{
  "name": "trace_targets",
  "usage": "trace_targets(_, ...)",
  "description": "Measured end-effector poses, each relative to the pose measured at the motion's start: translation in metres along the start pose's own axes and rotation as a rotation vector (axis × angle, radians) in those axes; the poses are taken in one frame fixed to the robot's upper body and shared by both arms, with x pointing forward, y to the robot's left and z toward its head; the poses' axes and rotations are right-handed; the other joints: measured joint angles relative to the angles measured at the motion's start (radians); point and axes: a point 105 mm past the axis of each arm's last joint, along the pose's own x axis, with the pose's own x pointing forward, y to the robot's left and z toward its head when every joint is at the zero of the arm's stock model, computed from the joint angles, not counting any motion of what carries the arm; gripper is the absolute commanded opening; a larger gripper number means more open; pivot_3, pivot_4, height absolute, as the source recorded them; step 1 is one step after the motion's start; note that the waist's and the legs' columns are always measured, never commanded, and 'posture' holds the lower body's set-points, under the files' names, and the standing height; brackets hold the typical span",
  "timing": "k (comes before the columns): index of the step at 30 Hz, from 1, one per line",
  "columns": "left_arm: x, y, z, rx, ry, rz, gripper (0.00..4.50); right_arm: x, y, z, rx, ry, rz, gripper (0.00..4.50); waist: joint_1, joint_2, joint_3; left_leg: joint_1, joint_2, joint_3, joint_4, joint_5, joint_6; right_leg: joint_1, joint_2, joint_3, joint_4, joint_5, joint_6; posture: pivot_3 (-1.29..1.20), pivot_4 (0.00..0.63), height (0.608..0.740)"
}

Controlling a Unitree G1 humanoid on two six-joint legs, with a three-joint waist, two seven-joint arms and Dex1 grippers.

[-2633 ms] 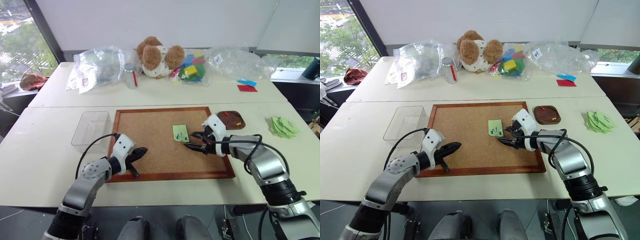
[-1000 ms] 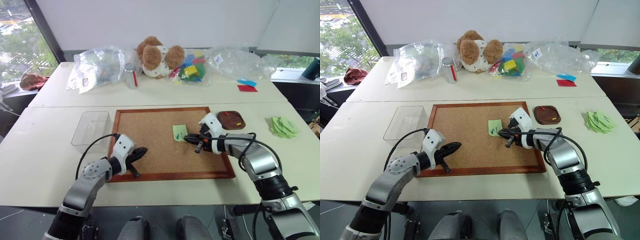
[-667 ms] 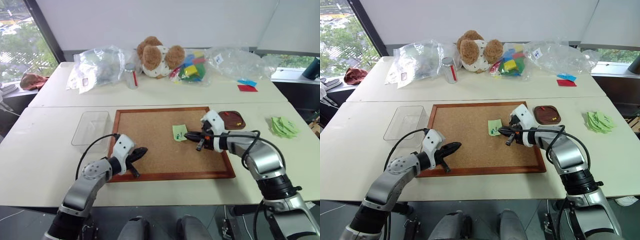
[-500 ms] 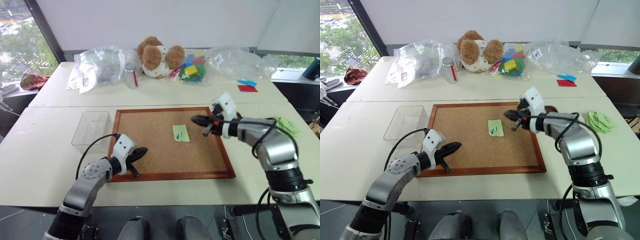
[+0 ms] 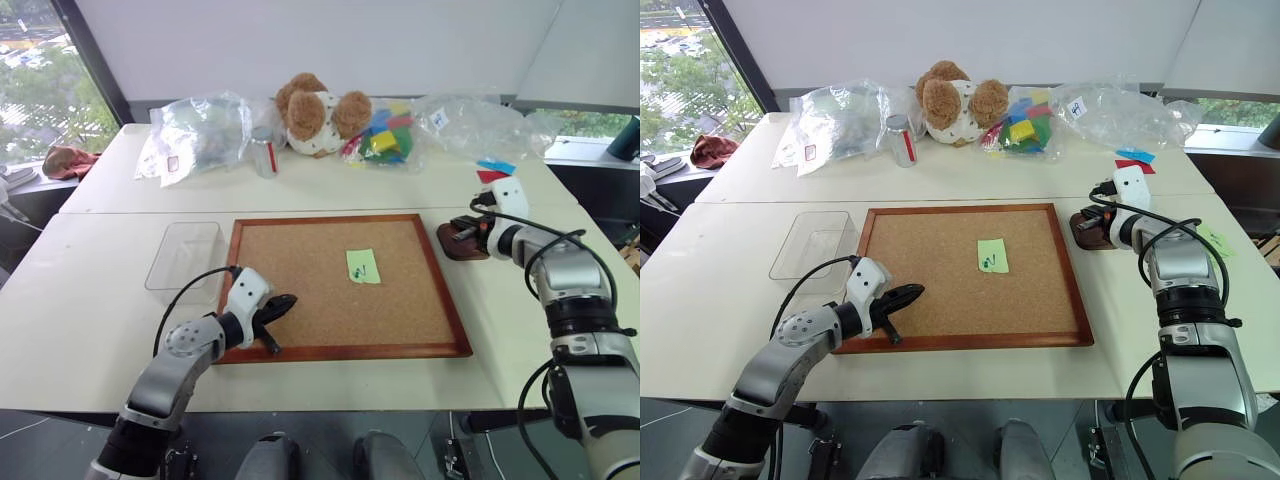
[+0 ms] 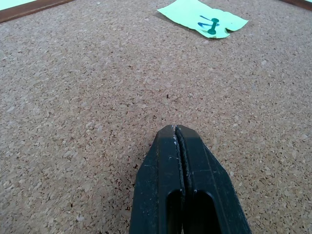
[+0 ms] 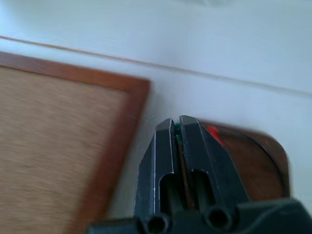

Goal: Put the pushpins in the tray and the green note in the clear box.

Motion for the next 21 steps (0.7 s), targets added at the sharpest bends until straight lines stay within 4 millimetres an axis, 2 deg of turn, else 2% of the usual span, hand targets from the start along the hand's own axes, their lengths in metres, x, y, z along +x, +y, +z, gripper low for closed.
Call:
trace_targets(4, 0.000, 0.000, 0.000, 0.001, -0.003, 0.002, 0.00, 0.001, -0.006, -0.014, 0.031, 0.028, -0.023, 0.08, -0.001, 0.000, 0.000, 0.000, 0.000, 0.000, 0.000, 0.000, 0.000, 0.000, 0.000, 0.000, 0.000, 0.000, 0.000, 0.00, 0.150, 0.740)
trace_targets(5, 0.000, 0.000, 0.000, 0.001, -0.002, 0.003, 0.00, 0.001, -0.006, -0.014, 0.031, 0.027, -0.024, 0.32, -0.001, 0.000, 0.000, 0.000, 0.000, 0.000, 0.000, 0.000, 0.000, 0.000, 0.000, 0.000, 0.000, 0.000, 0.000, 0.00, 0.150, 0.740)
trace_targets(7, 0.000, 0.000, 0.000, 0.001, -0.002, 0.003, 0.00, 0.001, -0.007, -0.016, 0.034, 0.032, -0.029, 0.97, -0.001, 0.000, 0.000, 0.000, 0.000, 0.000, 0.000, 0.000, 0.000, 0.001, 0.000, 0.000, 0.000, 0.000, 0.000, 0.00, 0.150, 0.740)
trace_targets(14, 0.000, 0.000, -0.001, 0.001, -0.002, 0.004, 0.00, 0.000, -0.009, -0.021, 0.056, 0.048, -0.038, 4.43, -0.002, 0.001, 0.000, 0.000, 0.000, 0.000, 0.000, 0.000, 0.000, 0.001, 0.000, 0.000, 0.000, 0.000, 0.000, 0.00, 0.150, 0.740)
trace_targets(18, 0.000, 0.000, -0.001, 0.001, -0.002, 0.004, 0.00, -0.003, -0.013, -0.015, 0.073, 0.024, -0.050, 4.43, -0.002, 0.001, -0.001, 0.000, 0.000, 0.000, 0.000, 0.000, 0.000, 0.000, 0.000, 0.000, 0.000, 0.000, 0.000, 0.00, 0.150, 0.740)
trace_targets(21, 0.000, 0.000, -0.001, 0.001, -0.002, 0.003, 0.00, -0.007, -0.011, -0.002, 0.067, -0.012, -0.036, 4.43, -0.002, 0.001, -0.001, 0.000, 0.000, 0.000, 0.000, 0.000, 0.000, 0.000, 0.000, 0.000, 0.000, 0.000, 0.000, 0.00, 0.150, 0.740)
